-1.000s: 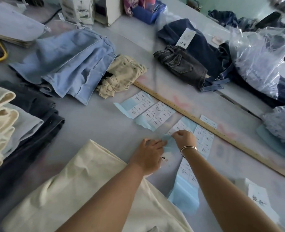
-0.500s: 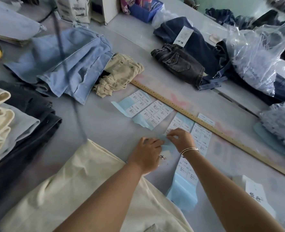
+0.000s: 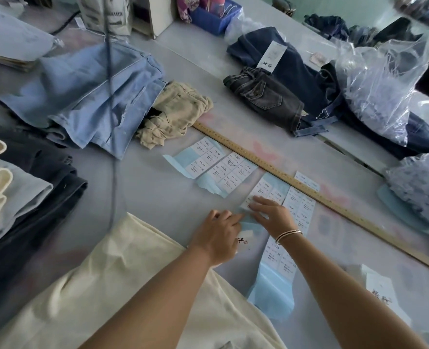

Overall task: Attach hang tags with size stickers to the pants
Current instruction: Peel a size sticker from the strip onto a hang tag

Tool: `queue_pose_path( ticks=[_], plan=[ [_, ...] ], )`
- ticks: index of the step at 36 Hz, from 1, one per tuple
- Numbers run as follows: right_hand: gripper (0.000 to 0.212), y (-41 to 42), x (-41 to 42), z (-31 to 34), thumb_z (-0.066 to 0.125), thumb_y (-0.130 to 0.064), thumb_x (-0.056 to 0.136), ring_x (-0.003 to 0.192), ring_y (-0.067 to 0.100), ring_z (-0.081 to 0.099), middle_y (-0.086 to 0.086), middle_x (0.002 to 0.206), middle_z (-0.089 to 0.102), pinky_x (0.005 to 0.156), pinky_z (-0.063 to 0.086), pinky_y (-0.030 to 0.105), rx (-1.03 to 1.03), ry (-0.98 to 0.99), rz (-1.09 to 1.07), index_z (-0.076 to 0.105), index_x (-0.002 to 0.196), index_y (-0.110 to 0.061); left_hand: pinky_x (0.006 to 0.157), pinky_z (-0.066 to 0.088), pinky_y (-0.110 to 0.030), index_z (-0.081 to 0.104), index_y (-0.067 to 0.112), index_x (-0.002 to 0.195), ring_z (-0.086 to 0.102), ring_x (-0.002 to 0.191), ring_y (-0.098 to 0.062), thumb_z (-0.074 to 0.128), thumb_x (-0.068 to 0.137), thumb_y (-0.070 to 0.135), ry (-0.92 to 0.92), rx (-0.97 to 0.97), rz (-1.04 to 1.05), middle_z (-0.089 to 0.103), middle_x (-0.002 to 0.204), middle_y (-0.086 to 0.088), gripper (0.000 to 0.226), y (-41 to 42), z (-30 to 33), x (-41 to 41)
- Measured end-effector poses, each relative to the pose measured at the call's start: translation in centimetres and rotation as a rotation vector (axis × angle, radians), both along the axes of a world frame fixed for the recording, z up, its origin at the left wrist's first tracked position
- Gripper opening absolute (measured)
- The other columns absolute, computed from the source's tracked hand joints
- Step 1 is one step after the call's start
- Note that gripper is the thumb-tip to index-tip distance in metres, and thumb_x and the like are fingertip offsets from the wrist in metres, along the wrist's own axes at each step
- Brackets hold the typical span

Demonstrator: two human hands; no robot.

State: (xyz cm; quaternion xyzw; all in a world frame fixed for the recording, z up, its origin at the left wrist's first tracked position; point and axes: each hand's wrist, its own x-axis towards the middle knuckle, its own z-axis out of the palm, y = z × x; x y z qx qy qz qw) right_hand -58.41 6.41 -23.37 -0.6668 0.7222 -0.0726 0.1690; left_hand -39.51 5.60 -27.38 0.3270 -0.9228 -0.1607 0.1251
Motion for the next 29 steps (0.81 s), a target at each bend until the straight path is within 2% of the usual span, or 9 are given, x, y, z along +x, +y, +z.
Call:
queue_pose_path(
  ticks=[4, 7, 11, 13, 16, 21, 26, 29],
  plan=[
    [0.022, 0.1, 0.6, -0.1, 0.064, -0.018, 0.088, 0.112, 0.017, 0.060, 0.000, 0.125, 0.063, 0.093, 0.042, 0.021, -0.062, 0.027, -0.020, 0.072, 0.109, -0.015, 0.091, 0.039, -0.037, 0.068, 0.018, 0.104, 0.050, 0.122, -0.018, 0.053, 0.079, 0.025, 0.076, -0.059, 0.014, 0.054, 0.136, 0.006, 0.030, 0.1, 0.0, 0.0],
    [0.018, 0.0, 0.6, -0.1, 0.065, -0.016, 0.087, 0.103, 0.018, 0.063, 0.001, 0.117, 0.067, 0.087, 0.043, 0.020, -0.078, 0.001, -0.065, 0.074, 0.102, -0.011, 0.098, 0.036, -0.039, 0.066, 0.017, 0.111, 0.045, 0.130, -0.016, 0.049, 0.081, 0.025, 0.074, -0.018, 0.015, 0.053, 0.138, 0.006, 0.036, 0.0, 0.0, 0.0],
    [0.015, -0.2, 0.7, 0.3, 0.066, -0.021, 0.087, 0.089, 0.022, 0.065, 0.003, 0.101, 0.070, 0.079, 0.051, 0.032, -0.084, 0.010, -0.074, 0.074, 0.097, -0.014, 0.097, 0.035, -0.041, 0.065, 0.017, 0.111, 0.042, 0.130, -0.020, 0.045, 0.082, 0.026, 0.031, -0.020, 0.013, 0.049, 0.140, 0.008, 0.037, 0.0, 0.3, 0.0],
    [0.016, -0.3, 0.6, 0.4, 0.065, -0.023, 0.087, 0.085, 0.022, 0.064, 0.002, 0.095, 0.070, 0.076, 0.051, 0.031, -0.081, 0.007, -0.077, 0.074, 0.097, -0.015, 0.098, 0.031, -0.042, 0.062, 0.017, 0.116, 0.037, 0.133, -0.020, 0.043, 0.084, 0.026, -0.006, -0.003, 0.008, 0.044, 0.144, 0.010, 0.038, 0.0, 0.3, 0.0],
    [0.018, -0.5, 0.6, 0.5, 0.062, -0.025, 0.090, 0.084, 0.021, 0.063, 0.001, 0.095, 0.068, 0.072, 0.049, 0.030, -0.060, 0.023, -0.063, 0.073, 0.098, -0.014, 0.099, 0.028, -0.042, 0.060, 0.017, 0.119, 0.033, 0.134, -0.019, 0.043, 0.087, 0.027, -0.027, 0.012, 0.004, 0.041, 0.146, 0.010, 0.038, 0.0, 0.2, 0.0],
    [0.017, -0.9, 0.8, 0.7, 0.059, -0.026, 0.090, 0.084, 0.017, 0.060, -0.002, 0.096, 0.064, 0.072, 0.051, 0.033, -0.030, 0.059, -0.058, 0.072, 0.094, -0.015, 0.094, 0.035, -0.041, 0.065, 0.016, 0.110, 0.045, 0.125, -0.022, 0.049, 0.082, 0.027, 0.016, -0.015, 0.005, 0.050, 0.138, 0.007, 0.034, 0.0, 0.3, 0.1],
    [0.015, -1.3, 0.9, 0.9, 0.060, -0.021, 0.089, 0.086, 0.019, 0.060, 0.002, 0.096, 0.064, 0.075, 0.050, 0.030, 0.008, 0.074, -0.011, 0.071, 0.091, -0.010, 0.086, 0.042, -0.041, 0.069, 0.016, 0.101, 0.055, 0.114, -0.021, 0.057, 0.077, 0.025, 0.049, -0.071, 0.020, 0.059, 0.129, 0.006, 0.028, 0.2, 0.3, 0.2],
    [0.016, -1.3, 1.0, 1.0, 0.061, -0.021, 0.089, 0.085, 0.019, 0.059, 0.002, 0.096, 0.063, 0.074, 0.049, 0.029, 0.010, 0.083, -0.013, 0.070, 0.091, -0.009, 0.085, 0.042, -0.040, 0.069, 0.016, 0.101, 0.056, 0.112, -0.020, 0.057, 0.078, 0.025, 0.050, -0.081, 0.017, 0.059, 0.128, 0.006, 0.028, 0.2, 0.3, 0.1]
  ],
)
